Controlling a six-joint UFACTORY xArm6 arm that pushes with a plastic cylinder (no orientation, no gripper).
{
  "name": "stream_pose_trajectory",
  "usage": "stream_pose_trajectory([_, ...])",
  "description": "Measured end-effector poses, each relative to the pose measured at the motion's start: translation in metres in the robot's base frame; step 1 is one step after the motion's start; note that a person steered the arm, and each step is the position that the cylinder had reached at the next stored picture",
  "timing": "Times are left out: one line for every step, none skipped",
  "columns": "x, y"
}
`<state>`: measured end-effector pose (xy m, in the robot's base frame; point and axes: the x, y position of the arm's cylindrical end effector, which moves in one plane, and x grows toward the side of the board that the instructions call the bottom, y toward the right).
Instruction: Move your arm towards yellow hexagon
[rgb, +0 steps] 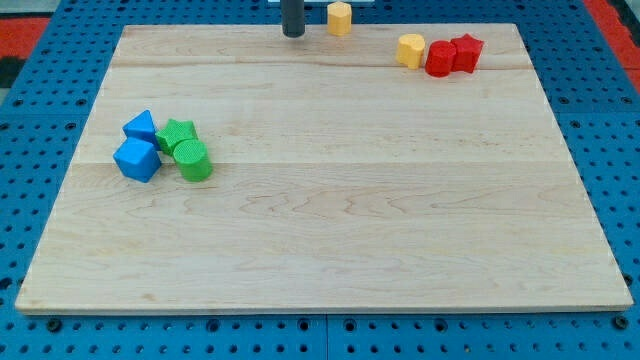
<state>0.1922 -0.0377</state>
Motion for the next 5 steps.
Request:
stream_pose_trajectory([0.000, 0.000])
stream_pose_trajectory([0.000, 0.008])
stream_pose_trajectory([0.000, 0.025])
stream_pose_trajectory([0.000, 0.057])
stream_pose_trajectory([0.000, 0.088])
